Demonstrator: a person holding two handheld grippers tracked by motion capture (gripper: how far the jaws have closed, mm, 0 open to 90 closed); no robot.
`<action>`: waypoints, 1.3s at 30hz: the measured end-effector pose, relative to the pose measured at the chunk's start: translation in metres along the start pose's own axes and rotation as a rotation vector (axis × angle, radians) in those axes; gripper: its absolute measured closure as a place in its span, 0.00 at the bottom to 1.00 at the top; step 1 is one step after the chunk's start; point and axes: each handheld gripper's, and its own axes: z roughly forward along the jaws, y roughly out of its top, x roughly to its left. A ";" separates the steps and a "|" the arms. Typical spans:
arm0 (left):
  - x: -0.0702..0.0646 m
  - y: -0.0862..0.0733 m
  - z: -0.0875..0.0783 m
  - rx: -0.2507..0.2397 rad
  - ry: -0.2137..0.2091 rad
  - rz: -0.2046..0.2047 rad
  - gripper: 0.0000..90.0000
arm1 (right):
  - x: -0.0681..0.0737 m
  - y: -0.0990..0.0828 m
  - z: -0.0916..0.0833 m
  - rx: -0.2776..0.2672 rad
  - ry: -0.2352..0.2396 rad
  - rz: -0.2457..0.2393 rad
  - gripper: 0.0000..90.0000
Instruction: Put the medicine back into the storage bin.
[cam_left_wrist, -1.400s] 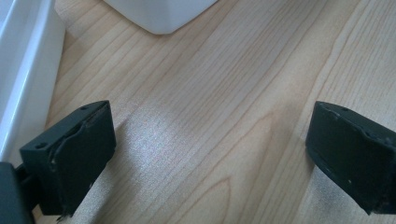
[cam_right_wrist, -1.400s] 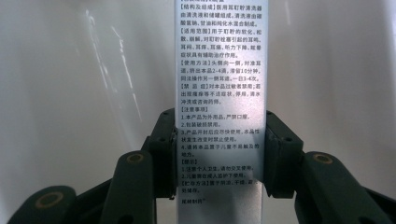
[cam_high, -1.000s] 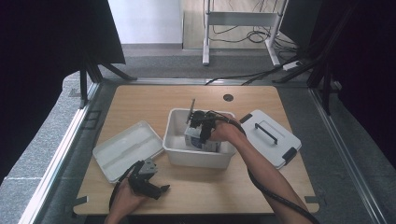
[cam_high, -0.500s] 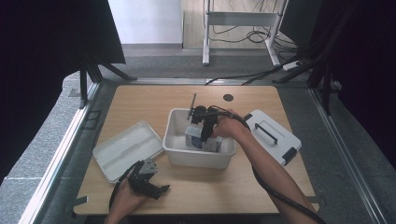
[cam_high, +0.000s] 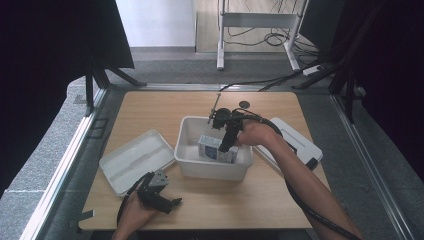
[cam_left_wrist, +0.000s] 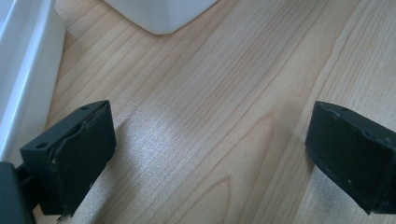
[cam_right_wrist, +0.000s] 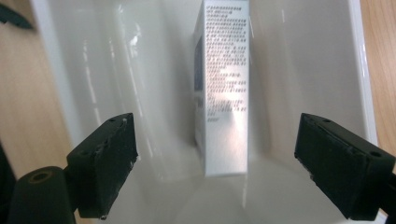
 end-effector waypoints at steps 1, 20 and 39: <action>0.000 0.000 0.000 0.000 0.000 0.000 0.02 | 0.001 -0.002 -0.004 0.004 0.000 -0.001 0.14; 0.000 0.000 0.000 -0.006 0.002 -0.008 0.02 | 0.024 -0.083 -0.051 -0.164 -0.061 0.107 0.14; 0.000 0.000 0.000 -0.006 0.003 -0.008 0.03 | 0.057 -0.171 -0.026 -0.472 -0.066 0.254 0.14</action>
